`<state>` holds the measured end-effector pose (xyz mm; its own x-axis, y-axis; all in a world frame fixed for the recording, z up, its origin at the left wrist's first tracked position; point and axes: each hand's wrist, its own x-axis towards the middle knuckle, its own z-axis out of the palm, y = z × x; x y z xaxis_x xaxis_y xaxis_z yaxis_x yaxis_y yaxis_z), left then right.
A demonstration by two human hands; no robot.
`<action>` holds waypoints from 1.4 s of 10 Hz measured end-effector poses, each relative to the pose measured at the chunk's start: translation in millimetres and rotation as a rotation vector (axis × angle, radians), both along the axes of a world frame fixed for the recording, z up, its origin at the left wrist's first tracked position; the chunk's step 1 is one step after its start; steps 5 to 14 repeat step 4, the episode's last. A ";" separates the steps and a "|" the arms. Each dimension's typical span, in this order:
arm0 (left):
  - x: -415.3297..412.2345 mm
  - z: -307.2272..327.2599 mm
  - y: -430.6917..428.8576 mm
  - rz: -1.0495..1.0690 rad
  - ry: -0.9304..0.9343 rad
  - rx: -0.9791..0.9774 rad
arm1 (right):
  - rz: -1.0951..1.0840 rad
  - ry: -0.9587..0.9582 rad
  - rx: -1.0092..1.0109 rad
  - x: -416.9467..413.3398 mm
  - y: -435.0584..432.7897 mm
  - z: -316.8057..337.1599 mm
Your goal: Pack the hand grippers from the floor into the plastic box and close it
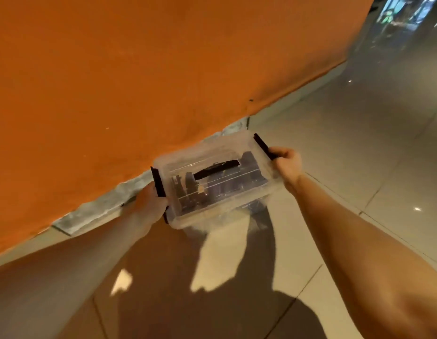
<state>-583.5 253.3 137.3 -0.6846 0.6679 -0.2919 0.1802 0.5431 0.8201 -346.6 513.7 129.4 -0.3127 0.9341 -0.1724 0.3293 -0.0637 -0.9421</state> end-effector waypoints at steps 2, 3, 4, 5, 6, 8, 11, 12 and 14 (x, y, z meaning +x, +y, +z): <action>5.3 -13.2 28.2 0.310 -0.103 0.108 | -0.157 -0.053 -0.053 -27.2 29.3 -30.0; 19.8 -12.4 29.8 0.388 -0.095 0.052 | -0.308 -0.126 -0.181 -24.9 4.9 -36.4; 30.4 9.1 25.5 0.390 -0.077 -0.061 | -0.319 -0.099 -0.224 -12.0 -5.3 -8.6; 30.4 9.1 25.5 0.390 -0.077 -0.061 | -0.319 -0.099 -0.224 -12.0 -5.3 -8.6; 30.4 9.1 25.5 0.390 -0.077 -0.061 | -0.319 -0.099 -0.224 -12.0 -5.3 -8.6; 30.4 9.1 25.5 0.390 -0.077 -0.061 | -0.319 -0.099 -0.224 -12.0 -5.3 -8.6; 30.4 9.1 25.5 0.390 -0.077 -0.061 | -0.319 -0.099 -0.224 -12.0 -5.3 -8.6; 30.4 9.1 25.5 0.390 -0.077 -0.061 | -0.319 -0.099 -0.224 -12.0 -5.3 -8.6; 30.4 9.1 25.5 0.390 -0.077 -0.061 | -0.319 -0.099 -0.224 -12.0 -5.3 -8.6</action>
